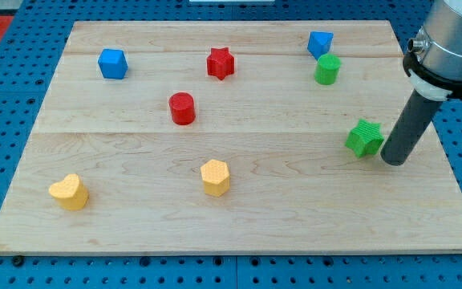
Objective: Move green star near green circle
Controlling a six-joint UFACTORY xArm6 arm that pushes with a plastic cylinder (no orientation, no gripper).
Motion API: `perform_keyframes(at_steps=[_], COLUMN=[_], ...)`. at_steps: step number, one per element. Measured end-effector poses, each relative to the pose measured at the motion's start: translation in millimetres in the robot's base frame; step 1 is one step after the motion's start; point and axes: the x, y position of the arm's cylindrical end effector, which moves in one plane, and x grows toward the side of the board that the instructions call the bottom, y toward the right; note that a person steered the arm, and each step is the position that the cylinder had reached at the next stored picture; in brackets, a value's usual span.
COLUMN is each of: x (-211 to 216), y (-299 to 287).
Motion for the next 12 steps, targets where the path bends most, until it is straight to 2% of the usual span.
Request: perform_keyframes(at_steps=[2, 3, 7, 9, 12], x=[44.7, 44.3, -7.8, -10.9, -38.0], y=[1.7, 1.7, -3.7, -44.9, -26.5])
